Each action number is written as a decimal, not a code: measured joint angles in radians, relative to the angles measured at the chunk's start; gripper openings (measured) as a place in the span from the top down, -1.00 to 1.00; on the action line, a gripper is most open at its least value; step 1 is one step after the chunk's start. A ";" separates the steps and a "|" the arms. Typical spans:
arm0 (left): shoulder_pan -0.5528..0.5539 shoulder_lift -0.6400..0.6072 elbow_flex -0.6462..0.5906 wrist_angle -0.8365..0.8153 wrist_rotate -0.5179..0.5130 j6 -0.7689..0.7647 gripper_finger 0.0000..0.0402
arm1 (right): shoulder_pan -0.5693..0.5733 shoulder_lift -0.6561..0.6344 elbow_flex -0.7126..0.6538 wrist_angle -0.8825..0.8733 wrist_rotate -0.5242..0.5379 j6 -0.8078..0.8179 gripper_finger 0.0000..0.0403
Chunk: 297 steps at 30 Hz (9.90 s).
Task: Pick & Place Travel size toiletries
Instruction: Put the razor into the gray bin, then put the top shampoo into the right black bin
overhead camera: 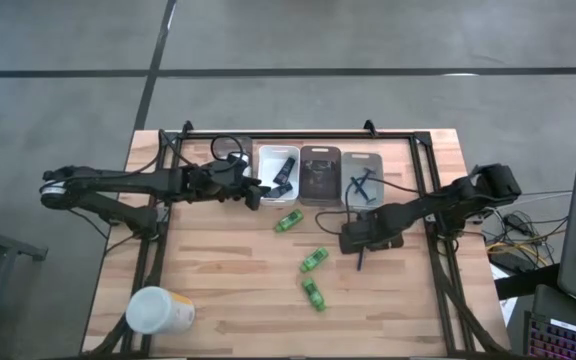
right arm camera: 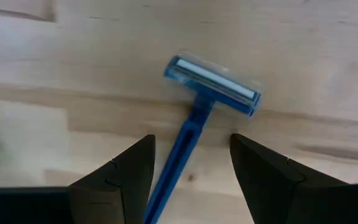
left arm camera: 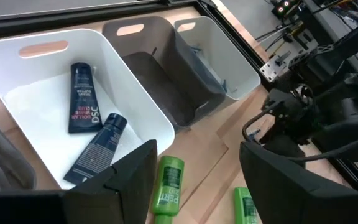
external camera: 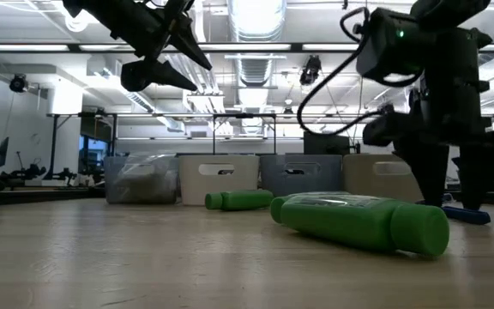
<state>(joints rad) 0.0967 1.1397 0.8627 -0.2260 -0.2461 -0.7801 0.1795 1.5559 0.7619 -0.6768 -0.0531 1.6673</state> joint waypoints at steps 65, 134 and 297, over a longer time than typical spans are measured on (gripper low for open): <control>0.005 0.000 0.000 0.006 -0.041 -0.005 -0.16 | -0.658 -0.191 0.176 -0.201 0.186 -0.722 0.33; -0.149 0.464 -0.002 0.210 0.077 0.310 -0.16 | -0.202 -0.532 0.330 0.106 0.548 -0.897 -0.63; 0.086 0.689 0.593 0.018 -0.087 -0.003 0.25 | -0.213 -0.672 0.316 -0.293 0.656 -1.155 -0.81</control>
<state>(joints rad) 0.1827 1.8284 1.4555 -0.2079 -0.3333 -0.7828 -0.0334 0.8843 1.0783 -0.9695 0.6030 0.5128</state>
